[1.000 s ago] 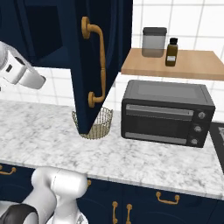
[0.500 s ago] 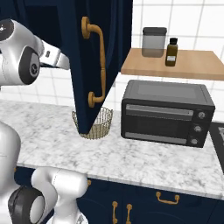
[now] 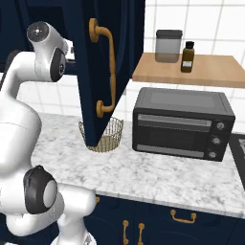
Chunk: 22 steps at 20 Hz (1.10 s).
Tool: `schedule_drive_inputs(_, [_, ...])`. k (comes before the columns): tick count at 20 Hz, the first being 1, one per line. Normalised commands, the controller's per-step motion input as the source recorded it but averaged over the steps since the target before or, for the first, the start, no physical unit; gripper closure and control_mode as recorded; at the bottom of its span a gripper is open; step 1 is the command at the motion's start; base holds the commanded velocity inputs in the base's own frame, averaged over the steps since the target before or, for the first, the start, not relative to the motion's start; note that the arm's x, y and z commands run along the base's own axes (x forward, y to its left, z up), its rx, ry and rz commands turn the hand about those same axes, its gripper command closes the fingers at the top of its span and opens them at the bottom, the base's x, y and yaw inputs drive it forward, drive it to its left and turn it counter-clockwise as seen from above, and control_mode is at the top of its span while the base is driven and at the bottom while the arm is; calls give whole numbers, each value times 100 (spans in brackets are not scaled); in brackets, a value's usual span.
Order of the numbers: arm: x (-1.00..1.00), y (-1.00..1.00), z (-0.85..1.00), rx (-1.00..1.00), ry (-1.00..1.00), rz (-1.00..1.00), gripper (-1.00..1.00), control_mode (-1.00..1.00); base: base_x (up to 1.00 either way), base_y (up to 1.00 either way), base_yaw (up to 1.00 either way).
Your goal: Open the cabinet, pick up the bread from the cabinet and place it in the basket. Then move the basket to the dining counter.
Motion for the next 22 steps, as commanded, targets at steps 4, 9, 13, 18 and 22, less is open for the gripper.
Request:
schedule_drive_inputs(4, [87,12,1,-8,1,4,-100,-100,0,0,0])
schedule_drive_inputs(9, [65,-7,0,-9,0,1,-100,-100,0,0,0])
schedule_drive_inputs(13, [45,15,0,0,0,2,-100,-100,0,0,0])
schedule_drive_inputs(18, [63,7,-10,0,0,4,-100,-100,0,0,0])
schedule_drive_inputs(22, [34,3,-21,1,0,11,-100,-100,0,0,0])
